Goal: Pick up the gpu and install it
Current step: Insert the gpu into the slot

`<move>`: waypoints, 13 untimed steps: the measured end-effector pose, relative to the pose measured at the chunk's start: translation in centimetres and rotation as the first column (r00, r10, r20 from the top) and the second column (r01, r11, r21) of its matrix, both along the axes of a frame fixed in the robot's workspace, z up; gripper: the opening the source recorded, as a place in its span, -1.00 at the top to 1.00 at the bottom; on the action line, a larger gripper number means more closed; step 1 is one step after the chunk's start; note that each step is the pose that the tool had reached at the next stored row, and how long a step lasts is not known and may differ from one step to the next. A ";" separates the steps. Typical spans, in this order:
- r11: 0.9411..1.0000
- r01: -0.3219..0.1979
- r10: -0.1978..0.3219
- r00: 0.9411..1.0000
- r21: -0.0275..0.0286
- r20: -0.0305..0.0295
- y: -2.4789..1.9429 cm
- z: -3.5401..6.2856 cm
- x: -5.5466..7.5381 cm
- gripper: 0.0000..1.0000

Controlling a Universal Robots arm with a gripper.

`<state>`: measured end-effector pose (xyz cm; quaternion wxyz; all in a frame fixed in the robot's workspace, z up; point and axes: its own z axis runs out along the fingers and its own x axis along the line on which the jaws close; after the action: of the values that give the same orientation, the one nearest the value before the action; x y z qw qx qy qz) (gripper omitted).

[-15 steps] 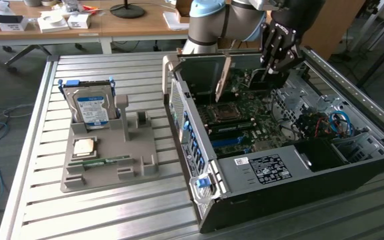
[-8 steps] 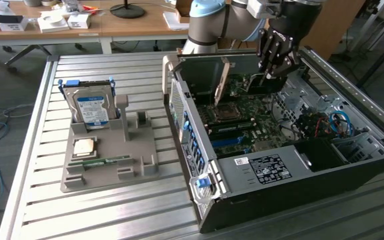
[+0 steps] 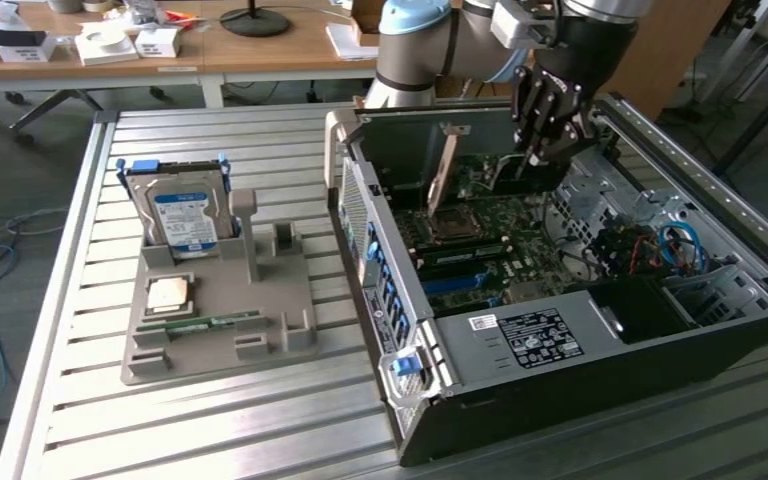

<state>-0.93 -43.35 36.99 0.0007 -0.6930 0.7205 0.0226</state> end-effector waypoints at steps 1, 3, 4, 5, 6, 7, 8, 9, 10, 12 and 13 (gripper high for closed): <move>1.000 0.000 0.000 1.000 0.001 0.000 0.00 -0.13 0.0 0.47; 1.000 0.000 0.000 1.000 0.002 0.000 -0.01 -0.39 0.0 0.47; 1.000 0.000 0.000 1.000 0.003 0.000 -0.01 -0.53 0.0 0.47; 1.000 0.000 0.000 1.000 0.004 0.000 -0.01 -0.67 0.0 0.47; 1.000 0.000 0.000 1.000 0.005 0.000 -0.02 -0.81 0.0 0.47; 1.000 0.000 0.000 1.000 0.006 0.000 -0.02 -0.95 0.0 0.47; 1.000 0.000 0.000 1.000 0.007 0.000 -0.03 -1.10 0.0 0.47; 1.000 0.000 0.000 1.000 0.008 0.000 -0.03 -1.25 0.0 0.47; 1.000 -0.001 0.001 1.000 0.010 0.000 -0.04 -1.42 0.0 0.47; 1.000 -0.001 0.001 1.000 0.012 0.000 -0.05 -1.75 0.0 0.47; 1.000 -0.002 0.002 1.000 0.013 0.000 -0.06 -1.91 0.0 0.47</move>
<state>-0.94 -43.41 35.08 0.0051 -0.6936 0.7198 0.0272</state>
